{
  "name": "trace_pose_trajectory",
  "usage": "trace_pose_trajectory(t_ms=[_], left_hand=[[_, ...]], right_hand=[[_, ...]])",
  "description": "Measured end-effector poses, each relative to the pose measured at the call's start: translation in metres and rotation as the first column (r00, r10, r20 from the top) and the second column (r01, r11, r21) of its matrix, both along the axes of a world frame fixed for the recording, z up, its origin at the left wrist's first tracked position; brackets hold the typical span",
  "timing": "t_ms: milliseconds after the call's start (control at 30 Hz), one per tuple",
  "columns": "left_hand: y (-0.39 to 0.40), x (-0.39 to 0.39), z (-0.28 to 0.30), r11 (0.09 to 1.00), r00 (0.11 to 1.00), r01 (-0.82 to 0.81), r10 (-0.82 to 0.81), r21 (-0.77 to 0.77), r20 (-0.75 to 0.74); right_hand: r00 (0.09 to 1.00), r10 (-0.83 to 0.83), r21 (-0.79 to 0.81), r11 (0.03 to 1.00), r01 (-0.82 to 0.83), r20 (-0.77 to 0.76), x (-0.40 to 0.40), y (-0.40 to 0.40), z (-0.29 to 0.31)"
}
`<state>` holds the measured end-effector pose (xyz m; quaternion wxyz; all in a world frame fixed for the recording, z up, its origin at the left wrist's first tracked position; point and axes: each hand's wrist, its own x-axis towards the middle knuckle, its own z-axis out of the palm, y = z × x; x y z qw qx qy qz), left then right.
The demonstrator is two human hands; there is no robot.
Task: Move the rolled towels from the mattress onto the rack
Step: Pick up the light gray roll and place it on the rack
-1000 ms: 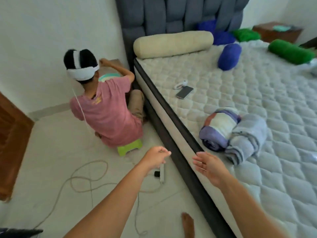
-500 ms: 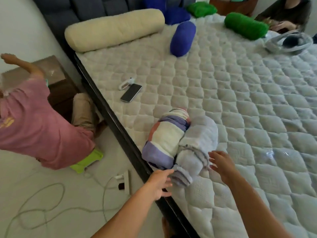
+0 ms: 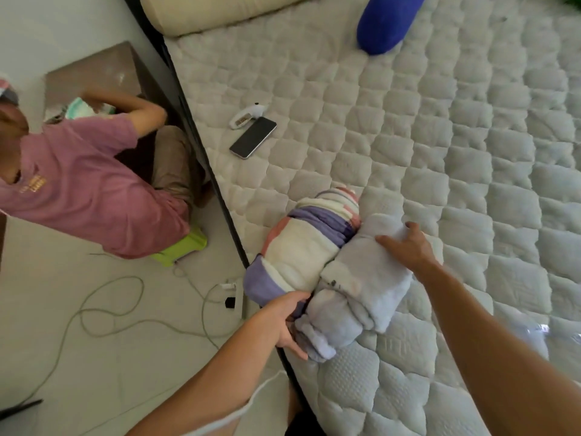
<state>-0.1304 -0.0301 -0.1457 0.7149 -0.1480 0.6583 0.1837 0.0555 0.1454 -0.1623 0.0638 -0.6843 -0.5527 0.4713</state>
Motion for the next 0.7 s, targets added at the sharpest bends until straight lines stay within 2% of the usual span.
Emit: trace_pose_trajectory(t_ms=[167, 233, 333, 500, 600, 700], left_hand=[[-0.006, 0.002, -0.011, 0.999, 0.999, 0.032, -0.033, 0.023, 0.044], [-0.011, -0.002, -0.014, 0.998, 0.999, 0.027, -0.029, 0.058, 0.045], [-0.020, -0.013, -0.017, 0.997, 0.998, 0.056, -0.056, 0.059, -0.010], [-0.057, -0.042, -0.011, 0.974, 0.957, 0.222, -0.211, 0.035, -0.201], [-0.094, -0.071, 0.001, 0.970, 0.930, 0.224, -0.184, 0.094, -0.319], [-0.142, -0.123, 0.017, 0.938, 0.861, 0.260, -0.117, 0.229, -0.496]], right_hand=[[0.968, 0.152, -0.014, 0.988, -0.152, 0.198, 0.011, 0.004, 0.002], [0.963, 0.172, -0.041, 0.985, -0.167, 0.205, 0.014, 0.001, 0.012], [0.976, 0.117, -0.085, 0.991, -0.103, 0.183, 0.024, -0.015, 0.022], [0.993, -0.062, -0.196, 0.977, 0.080, 0.097, 0.023, -0.083, 0.029], [0.990, -0.139, -0.263, 0.954, 0.144, 0.038, 0.007, -0.131, 0.033], [0.984, -0.168, -0.320, 0.937, 0.140, -0.063, -0.024, -0.180, 0.038]])
